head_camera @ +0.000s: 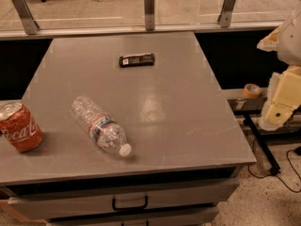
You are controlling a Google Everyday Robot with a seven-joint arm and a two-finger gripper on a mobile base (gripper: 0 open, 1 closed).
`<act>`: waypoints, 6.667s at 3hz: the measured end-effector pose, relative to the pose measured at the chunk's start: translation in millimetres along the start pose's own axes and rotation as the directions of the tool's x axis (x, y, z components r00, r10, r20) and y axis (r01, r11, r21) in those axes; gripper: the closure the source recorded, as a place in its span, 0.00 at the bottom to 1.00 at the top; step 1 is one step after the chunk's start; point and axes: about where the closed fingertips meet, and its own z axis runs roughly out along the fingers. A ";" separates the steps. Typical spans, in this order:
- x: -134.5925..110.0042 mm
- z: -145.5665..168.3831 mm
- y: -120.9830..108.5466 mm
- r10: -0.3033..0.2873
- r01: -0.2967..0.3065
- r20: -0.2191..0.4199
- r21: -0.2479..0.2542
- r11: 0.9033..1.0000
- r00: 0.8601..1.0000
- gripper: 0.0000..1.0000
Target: Move rxbar chocolate near water bottle
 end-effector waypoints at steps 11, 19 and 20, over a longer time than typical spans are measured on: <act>-245.1 247.1 -214.2 0.132 0.018 0.692 -0.205 0.979 0.710 0.00; -190.5 129.4 -176.1 0.048 0.014 0.690 -0.084 0.996 0.722 1.00; -190.4 129.6 -176.2 0.048 0.013 0.690 -0.084 0.996 0.722 1.00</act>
Offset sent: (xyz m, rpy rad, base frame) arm 0.0675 0.0208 -0.0268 0.0111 0.0678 0.1807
